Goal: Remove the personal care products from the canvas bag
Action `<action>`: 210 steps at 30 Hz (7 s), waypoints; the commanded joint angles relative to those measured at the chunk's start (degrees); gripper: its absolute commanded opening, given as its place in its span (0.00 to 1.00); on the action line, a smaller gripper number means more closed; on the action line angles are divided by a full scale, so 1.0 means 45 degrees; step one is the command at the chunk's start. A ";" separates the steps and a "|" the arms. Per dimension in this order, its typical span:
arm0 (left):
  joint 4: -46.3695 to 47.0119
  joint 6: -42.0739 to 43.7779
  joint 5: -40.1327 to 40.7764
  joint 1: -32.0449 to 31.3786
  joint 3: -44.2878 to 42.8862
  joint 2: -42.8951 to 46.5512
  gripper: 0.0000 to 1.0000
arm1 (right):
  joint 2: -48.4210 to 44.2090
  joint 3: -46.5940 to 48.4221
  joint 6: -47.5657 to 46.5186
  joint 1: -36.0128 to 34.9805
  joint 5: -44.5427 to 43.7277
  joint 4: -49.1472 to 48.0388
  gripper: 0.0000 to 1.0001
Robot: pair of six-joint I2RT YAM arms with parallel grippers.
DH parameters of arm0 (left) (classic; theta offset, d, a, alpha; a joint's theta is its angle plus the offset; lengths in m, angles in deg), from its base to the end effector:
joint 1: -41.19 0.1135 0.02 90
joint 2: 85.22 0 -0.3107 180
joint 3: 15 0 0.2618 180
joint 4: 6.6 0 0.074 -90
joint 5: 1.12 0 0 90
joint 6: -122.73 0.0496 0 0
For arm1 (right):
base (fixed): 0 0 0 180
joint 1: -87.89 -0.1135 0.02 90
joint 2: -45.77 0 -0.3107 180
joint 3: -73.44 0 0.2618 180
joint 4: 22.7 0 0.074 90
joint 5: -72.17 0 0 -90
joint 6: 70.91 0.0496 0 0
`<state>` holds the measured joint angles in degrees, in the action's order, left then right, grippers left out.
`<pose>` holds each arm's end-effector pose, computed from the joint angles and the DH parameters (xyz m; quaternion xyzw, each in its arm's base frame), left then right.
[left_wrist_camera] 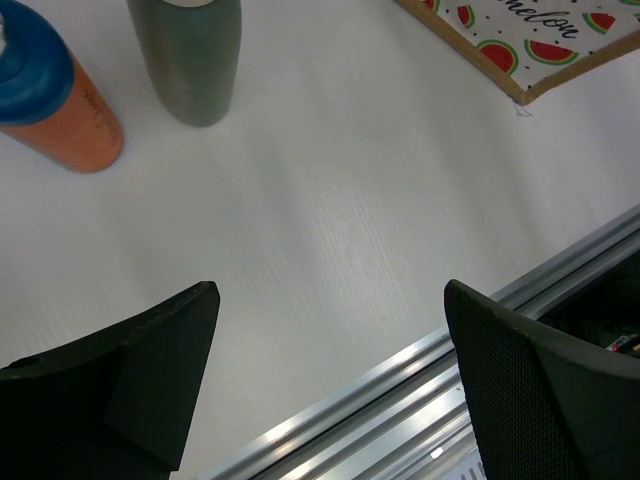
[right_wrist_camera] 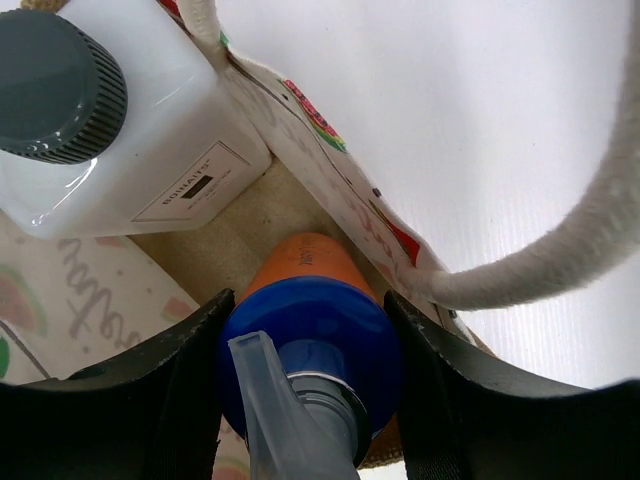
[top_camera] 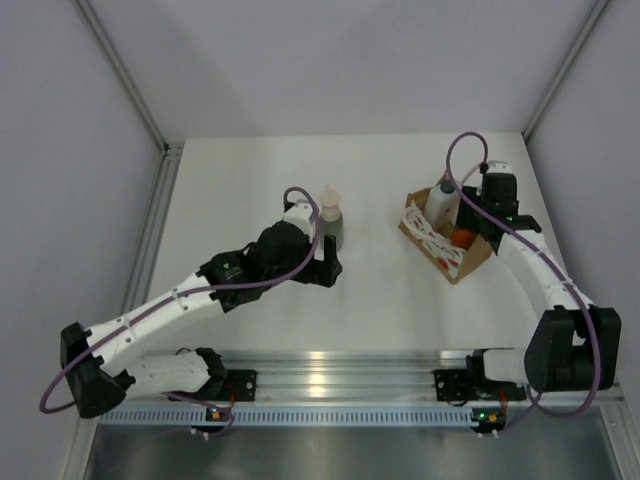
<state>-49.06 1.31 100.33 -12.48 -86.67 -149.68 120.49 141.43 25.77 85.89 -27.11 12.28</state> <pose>0.1536 -0.1923 0.3559 0.1255 0.8758 -0.2441 0.3970 0.2900 0.0021 0.3007 0.0702 0.9074 -0.0428 0.4121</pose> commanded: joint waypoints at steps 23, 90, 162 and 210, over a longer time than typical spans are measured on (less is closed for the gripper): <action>-0.4366 0.0419 0.5091 0.0013 -0.1433 0.2878 0.98 | -0.2716 0.3186 0.0645 -0.0064 0.1435 0.1008 0.00; -0.5052 -0.1104 0.8962 0.3352 0.0110 0.7783 0.98 | 0.9020 0.9320 -0.2382 -1.3130 0.2609 -0.4694 0.14; -0.3001 0.1416 0.2887 0.3352 0.0715 0.5244 0.98 | 0.2906 0.3850 0.8438 -0.3247 -0.6395 -0.0358 0.76; -0.2942 0.1494 0.2399 0.3352 0.0774 0.4834 0.98 | 0.2419 0.2425 0.8792 -0.3345 -0.6923 -0.0377 0.62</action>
<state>-64.84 7.41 111.63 2.43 -83.26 -127.89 132.90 152.67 66.22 70.51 -57.23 10.10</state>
